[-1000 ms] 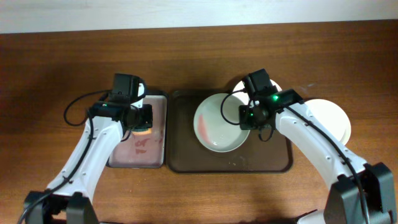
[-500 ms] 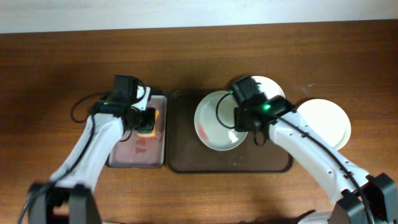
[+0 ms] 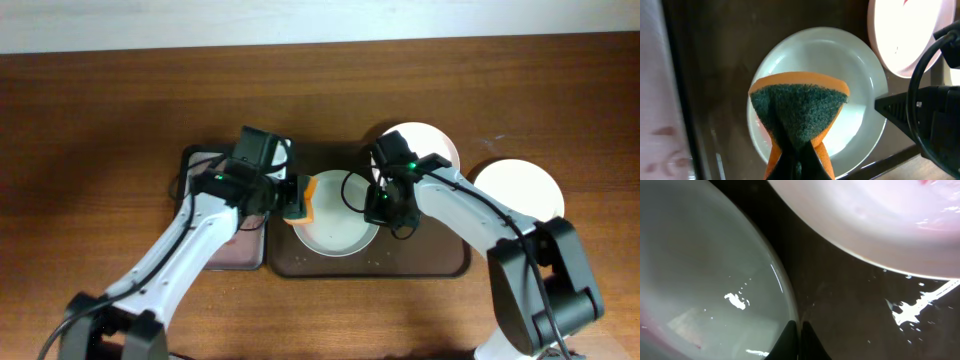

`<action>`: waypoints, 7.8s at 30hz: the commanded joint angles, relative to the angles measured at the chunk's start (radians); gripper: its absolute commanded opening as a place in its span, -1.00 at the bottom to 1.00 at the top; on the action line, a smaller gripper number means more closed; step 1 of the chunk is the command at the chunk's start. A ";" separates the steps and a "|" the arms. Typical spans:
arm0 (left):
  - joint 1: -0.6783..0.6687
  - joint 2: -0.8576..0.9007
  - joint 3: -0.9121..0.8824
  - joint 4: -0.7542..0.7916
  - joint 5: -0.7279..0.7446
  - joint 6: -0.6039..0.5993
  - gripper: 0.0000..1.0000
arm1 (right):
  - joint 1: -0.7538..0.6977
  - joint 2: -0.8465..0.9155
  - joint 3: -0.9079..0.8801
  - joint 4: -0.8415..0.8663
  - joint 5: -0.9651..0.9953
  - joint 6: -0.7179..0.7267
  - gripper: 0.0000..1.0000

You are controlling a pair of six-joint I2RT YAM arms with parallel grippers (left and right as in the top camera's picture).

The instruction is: Clean dirty plates on tray and stack at the side

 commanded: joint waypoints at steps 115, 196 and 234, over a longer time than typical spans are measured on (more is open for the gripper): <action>0.230 0.169 -0.097 -0.049 -0.281 0.304 0.23 | -0.743 -0.232 0.071 -0.156 -0.162 -0.499 -0.30; 0.230 0.171 -0.088 -0.061 -0.282 0.195 -0.24 | -0.283 0.109 0.068 -0.090 -0.116 -0.208 -0.92; 0.230 -0.401 -0.026 0.153 -0.195 0.182 -1.00 | -0.284 0.109 0.068 -0.096 -0.112 -0.228 -0.92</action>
